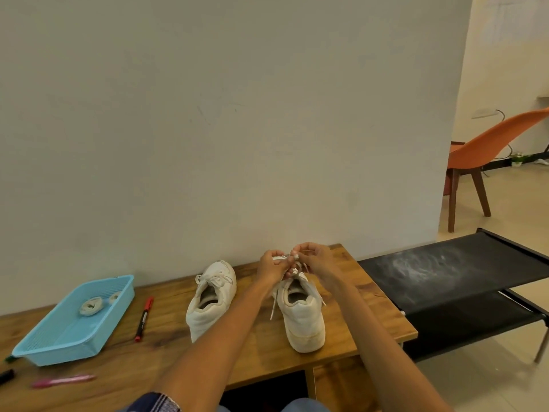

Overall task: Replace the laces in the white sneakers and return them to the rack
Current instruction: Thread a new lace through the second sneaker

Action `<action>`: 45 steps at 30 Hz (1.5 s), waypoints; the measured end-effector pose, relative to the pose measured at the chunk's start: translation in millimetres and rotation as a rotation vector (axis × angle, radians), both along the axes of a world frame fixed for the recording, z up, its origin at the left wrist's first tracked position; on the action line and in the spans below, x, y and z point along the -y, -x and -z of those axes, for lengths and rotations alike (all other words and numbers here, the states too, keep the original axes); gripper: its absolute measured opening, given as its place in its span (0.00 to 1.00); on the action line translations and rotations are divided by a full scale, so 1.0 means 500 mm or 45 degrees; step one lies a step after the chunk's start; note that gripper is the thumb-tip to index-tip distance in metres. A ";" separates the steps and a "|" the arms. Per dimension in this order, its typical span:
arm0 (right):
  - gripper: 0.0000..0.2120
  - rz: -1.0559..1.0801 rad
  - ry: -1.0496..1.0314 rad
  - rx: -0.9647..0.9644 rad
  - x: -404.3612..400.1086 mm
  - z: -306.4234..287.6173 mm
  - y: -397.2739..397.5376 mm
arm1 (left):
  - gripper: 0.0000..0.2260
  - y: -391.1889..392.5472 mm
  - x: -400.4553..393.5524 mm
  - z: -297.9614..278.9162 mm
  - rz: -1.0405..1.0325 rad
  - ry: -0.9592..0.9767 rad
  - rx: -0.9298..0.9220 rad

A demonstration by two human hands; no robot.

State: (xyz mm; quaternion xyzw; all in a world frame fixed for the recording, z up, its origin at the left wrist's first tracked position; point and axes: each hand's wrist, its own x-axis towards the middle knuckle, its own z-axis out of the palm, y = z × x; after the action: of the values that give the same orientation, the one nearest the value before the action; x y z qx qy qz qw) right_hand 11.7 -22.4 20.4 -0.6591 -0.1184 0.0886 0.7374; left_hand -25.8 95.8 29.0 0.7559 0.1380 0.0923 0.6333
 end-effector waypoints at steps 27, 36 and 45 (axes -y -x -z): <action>0.08 -0.174 0.344 0.211 0.024 0.004 -0.010 | 0.05 0.002 0.002 0.013 -0.011 0.303 -0.049; 0.11 -0.132 0.442 0.257 0.019 -0.011 0.003 | 0.04 -0.002 -0.002 0.002 -0.100 0.110 -0.021; 0.11 0.205 0.641 0.226 -0.030 0.023 -0.022 | 0.06 0.009 0.024 -0.009 -0.014 -0.711 0.158</action>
State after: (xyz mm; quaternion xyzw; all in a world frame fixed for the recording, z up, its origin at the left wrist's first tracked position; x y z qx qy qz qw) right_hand 22.7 -7.4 9.0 -0.8339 -0.1043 -0.0017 0.5420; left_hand -30.5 83.7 33.3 0.8932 0.0722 0.1764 0.4072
